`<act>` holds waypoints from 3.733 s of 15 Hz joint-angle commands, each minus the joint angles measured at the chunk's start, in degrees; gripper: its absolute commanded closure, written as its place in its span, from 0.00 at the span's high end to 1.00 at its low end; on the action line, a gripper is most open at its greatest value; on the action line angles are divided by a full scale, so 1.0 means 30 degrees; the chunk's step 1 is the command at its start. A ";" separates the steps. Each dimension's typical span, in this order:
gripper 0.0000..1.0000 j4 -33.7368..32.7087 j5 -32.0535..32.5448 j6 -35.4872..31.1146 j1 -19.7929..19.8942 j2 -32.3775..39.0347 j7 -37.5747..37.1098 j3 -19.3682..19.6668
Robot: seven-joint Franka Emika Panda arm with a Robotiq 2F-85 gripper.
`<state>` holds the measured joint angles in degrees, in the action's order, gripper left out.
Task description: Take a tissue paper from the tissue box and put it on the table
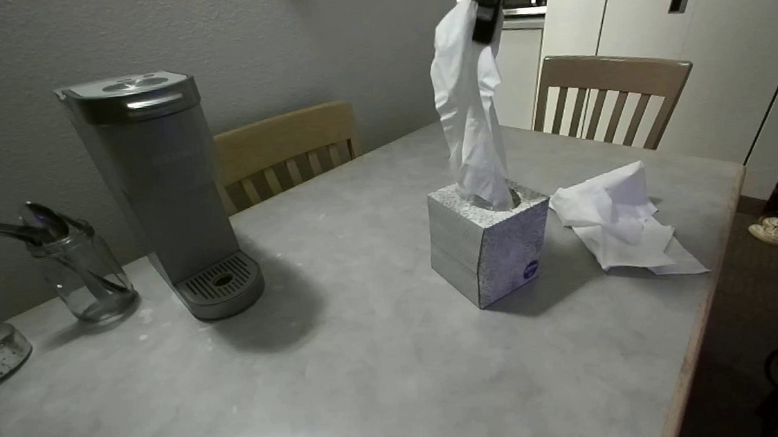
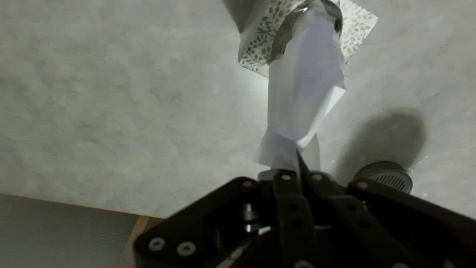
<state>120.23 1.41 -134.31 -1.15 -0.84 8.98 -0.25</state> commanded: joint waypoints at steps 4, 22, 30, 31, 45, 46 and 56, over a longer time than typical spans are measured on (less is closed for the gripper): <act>0.00 0.0040 0.2020 -0.0129 0.0551 -0.1225 -0.0850 0.0489; 0.00 0.4773 0.4114 -0.0332 0.3298 -0.4689 -0.2496 0.2787; 0.00 0.8297 0.2634 -0.3575 0.3883 -0.3210 -0.2621 0.3904; 0.00 0.8550 0.2273 -0.4254 0.3807 -0.2808 -0.2480 0.3979; 0.22 0.7840 -0.8809 -0.9668 0.3181 0.3085 0.5859 0.2345; 0.27 0.7665 -0.9323 -0.9549 0.3246 0.3281 0.6360 0.2280; 0.97 0.7006 -0.4548 -0.8695 0.3055 0.2184 0.3014 0.3297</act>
<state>141.38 -21.10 -162.21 7.58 8.24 24.84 9.12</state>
